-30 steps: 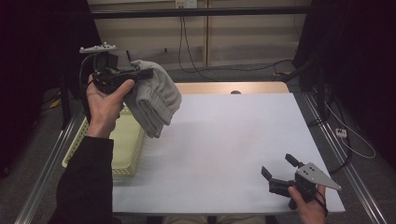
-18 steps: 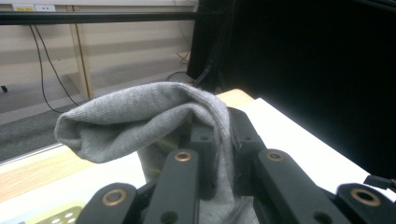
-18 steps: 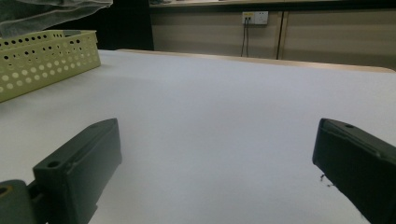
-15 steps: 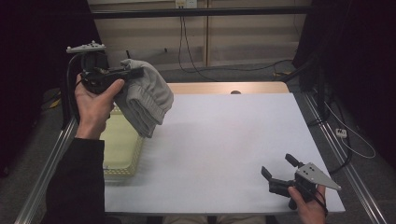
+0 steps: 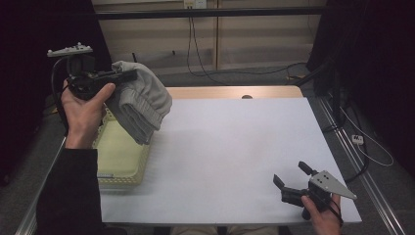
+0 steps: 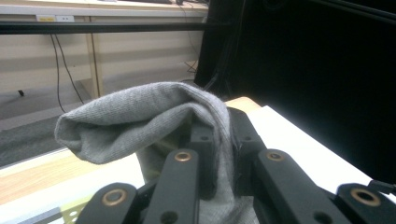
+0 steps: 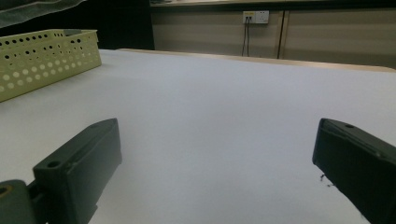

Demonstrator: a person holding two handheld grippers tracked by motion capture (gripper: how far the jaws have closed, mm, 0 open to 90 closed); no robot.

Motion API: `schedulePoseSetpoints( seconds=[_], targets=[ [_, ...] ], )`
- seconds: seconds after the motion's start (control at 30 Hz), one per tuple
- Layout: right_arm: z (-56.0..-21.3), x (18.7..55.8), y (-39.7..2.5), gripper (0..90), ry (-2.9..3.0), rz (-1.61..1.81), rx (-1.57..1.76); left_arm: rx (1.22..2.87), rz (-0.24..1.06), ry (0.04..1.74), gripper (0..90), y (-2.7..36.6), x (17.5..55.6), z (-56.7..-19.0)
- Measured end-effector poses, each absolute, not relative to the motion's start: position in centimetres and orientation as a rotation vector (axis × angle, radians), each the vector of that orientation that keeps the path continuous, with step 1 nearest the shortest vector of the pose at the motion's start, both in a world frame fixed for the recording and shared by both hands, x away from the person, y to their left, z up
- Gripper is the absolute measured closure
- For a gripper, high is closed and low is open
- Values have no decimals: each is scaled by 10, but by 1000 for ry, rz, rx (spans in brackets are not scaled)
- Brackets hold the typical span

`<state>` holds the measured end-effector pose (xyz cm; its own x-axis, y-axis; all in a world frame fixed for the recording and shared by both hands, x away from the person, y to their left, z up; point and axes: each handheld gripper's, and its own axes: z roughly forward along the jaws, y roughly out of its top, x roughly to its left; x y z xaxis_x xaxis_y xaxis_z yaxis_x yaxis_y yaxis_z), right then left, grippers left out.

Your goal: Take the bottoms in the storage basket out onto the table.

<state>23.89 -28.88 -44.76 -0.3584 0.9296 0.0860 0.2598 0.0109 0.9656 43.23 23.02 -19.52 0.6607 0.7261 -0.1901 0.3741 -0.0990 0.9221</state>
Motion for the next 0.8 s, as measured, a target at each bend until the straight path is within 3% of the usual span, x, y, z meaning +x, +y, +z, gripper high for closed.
schedulePoseSetpoints(
  seconds=[0.8],
  targets=[
    [-448,239,-289,9,1670,1379,1234,1632,365,964,829,274,423,-212]
  ],
)
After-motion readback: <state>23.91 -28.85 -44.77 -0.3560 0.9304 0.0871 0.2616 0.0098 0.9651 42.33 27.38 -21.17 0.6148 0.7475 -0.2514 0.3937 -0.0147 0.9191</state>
